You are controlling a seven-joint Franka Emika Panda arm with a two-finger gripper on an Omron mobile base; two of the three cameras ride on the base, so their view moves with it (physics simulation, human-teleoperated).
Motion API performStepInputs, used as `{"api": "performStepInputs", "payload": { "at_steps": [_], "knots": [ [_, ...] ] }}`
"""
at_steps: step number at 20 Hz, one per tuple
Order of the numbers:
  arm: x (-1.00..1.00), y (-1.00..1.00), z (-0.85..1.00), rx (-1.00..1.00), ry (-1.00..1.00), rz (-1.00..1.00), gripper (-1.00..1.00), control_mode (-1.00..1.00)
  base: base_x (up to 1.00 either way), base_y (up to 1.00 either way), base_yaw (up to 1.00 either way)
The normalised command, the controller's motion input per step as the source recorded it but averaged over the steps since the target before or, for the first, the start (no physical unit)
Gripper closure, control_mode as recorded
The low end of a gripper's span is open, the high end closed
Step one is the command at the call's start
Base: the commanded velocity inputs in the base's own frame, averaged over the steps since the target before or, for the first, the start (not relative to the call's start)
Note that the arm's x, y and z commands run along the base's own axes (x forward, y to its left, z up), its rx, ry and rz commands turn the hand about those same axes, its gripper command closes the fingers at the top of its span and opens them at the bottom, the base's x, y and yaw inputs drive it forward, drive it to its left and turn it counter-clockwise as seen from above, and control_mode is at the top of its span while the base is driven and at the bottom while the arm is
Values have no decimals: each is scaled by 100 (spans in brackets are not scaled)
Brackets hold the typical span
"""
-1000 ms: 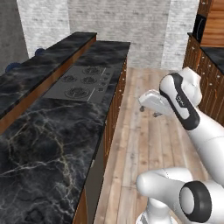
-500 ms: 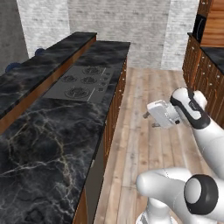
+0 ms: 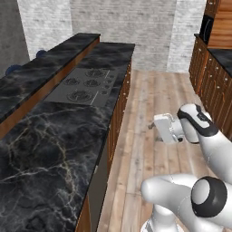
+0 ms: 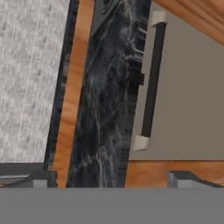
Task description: Open the dishwasher door and pull out the top rack.
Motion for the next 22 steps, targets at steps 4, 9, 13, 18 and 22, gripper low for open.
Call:
{"api": "performStepInputs", "payload": {
  "at_steps": [4, 9, 13, 18, 22],
  "knots": [
    [3, 0, -43, 16, 7, -12, -100, -100, 0, 0, 0],
    [1, 0, -34, 17, 8, -13, -100, -100, 0, 0, 0],
    [0, 14, -28, 15, 5, -12, -100, -100, 0, 0, 0],
    [0, 17, -20, 9, 1, -10, -100, -100, 0, 0, 0],
    [7, 21, -19, 2, 0, -7, -100, -100, 0, 0, 0]
  ]
}}
